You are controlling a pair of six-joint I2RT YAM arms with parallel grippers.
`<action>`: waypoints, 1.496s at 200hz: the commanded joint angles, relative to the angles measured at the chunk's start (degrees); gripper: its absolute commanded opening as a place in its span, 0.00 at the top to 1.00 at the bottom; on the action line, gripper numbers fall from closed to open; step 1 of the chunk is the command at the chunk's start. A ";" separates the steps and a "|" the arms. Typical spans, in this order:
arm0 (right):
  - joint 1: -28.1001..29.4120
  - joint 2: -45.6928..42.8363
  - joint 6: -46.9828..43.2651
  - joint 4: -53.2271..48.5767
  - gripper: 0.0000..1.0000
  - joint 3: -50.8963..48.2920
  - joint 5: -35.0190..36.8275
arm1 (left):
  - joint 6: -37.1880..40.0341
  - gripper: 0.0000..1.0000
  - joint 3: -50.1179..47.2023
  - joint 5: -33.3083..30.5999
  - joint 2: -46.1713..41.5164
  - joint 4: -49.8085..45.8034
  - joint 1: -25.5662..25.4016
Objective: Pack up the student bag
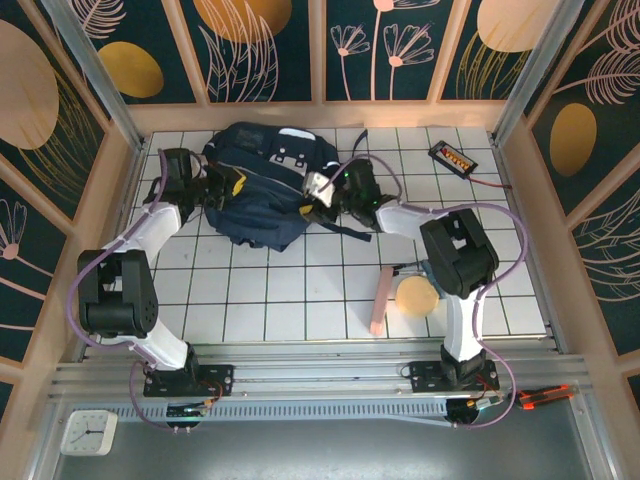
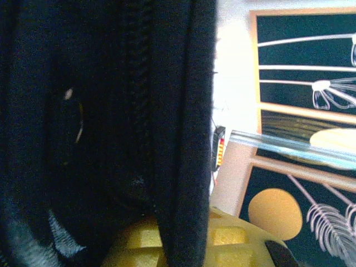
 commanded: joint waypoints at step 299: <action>-6.83 12.45 -20.10 -21.91 0.47 16.72 0.05 | 6.78 1.00 -4.39 17.23 -11.98 2.88 3.19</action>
